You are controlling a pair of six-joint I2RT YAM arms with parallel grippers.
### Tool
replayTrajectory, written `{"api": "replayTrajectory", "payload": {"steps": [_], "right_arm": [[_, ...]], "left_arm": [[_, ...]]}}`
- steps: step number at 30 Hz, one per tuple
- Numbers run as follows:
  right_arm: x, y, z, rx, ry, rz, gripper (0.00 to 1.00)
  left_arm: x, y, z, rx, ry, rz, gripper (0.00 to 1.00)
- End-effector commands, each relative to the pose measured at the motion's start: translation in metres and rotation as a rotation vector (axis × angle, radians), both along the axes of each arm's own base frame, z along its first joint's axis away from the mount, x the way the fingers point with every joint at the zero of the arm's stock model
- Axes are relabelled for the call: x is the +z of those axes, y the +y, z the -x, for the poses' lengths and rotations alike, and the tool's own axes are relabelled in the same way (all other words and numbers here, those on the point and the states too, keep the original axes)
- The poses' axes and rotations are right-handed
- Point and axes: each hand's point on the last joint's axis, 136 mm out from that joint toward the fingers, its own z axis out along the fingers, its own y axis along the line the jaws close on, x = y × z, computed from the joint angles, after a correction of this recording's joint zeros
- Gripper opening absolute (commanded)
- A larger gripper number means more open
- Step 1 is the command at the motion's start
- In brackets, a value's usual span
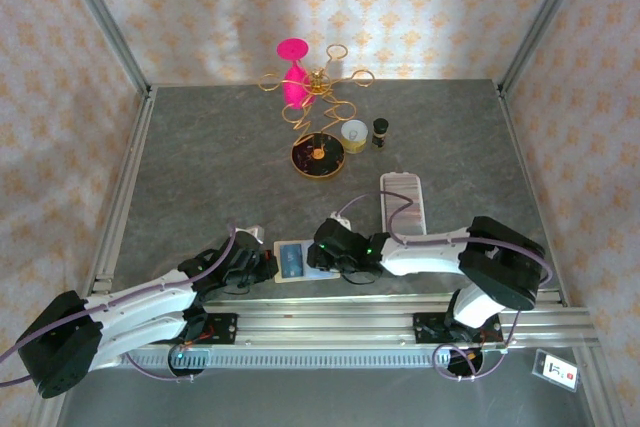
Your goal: Put the credit cards into the card holder
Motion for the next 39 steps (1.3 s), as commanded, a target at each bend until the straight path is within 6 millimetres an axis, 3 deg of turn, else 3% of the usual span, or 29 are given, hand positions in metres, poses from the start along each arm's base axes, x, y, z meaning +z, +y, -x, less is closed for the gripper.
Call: {"api": "replayTrajectory", "payload": {"steps": [1,12,39], "right_arm": [[-0.005,0.008,0.004,0.022,0.015,0.009,0.4],[0.008,0.036,0.001,0.044,0.019,-0.08,0.4],[0.049,0.06,-0.004,0.049,-0.019,-0.239,0.39]], "left_arm": [[-0.009,0.007,0.007,0.005,0.028,-0.033,0.04],[-0.007,0.007,0.007,0.007,0.024,-0.022,0.04],[-0.004,0.006,0.005,0.014,0.016,-0.01,0.05]]}}
